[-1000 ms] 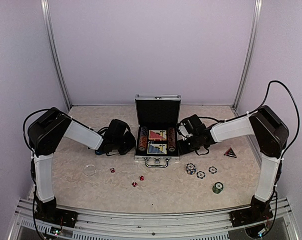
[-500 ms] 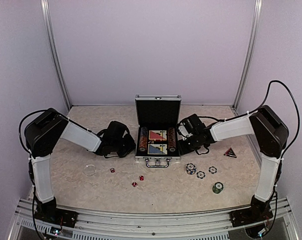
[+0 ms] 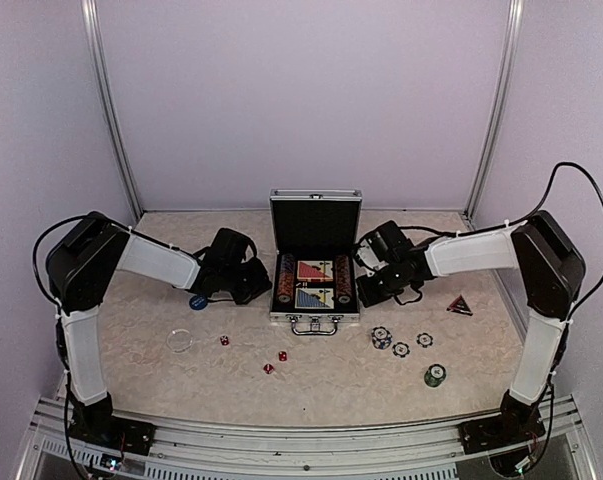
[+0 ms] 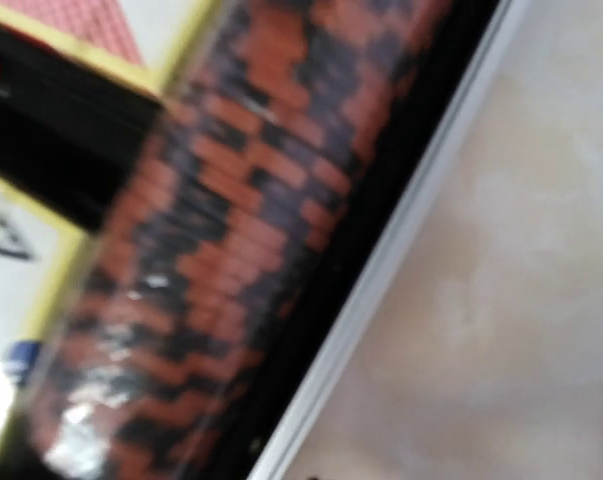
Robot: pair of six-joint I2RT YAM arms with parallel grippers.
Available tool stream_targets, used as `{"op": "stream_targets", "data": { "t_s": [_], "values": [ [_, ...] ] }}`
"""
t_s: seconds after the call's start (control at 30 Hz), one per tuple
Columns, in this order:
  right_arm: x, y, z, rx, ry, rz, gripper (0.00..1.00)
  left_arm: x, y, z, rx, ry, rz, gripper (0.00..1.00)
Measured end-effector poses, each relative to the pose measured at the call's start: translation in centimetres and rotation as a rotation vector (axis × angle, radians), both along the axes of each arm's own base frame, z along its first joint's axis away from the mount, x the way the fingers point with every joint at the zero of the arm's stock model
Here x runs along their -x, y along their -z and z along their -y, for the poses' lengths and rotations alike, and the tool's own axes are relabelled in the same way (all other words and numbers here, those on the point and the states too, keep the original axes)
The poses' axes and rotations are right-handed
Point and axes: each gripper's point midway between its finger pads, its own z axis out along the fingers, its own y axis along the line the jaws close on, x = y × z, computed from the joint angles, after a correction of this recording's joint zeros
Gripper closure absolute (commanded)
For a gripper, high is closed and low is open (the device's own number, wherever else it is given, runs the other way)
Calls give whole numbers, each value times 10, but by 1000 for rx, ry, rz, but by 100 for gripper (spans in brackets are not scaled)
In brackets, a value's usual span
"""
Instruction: Pack up texas hold em set
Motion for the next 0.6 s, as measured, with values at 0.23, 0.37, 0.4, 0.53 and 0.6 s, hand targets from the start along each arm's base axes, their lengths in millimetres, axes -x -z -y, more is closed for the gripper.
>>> {"op": "stream_targets", "data": {
  "t_s": [0.23,0.37,0.4,0.53,0.6],
  "values": [
    [-4,-52,-2,-44,-6,76,97,-17,-46,0,38,2,77,100],
    [0,-81,3,-61,-8,117,78,-20,-79,-2,59,2,141,98],
    [1,-87,4,-66,-7,124,67,-20,-85,-3,60,1,153,96],
    [9,-118,12,-78,-10,173,32,-20,-110,-9,56,-2,206,84],
    [13,-133,17,-95,1,196,14,-16,-121,-13,50,-2,231,73]
  ]
}}
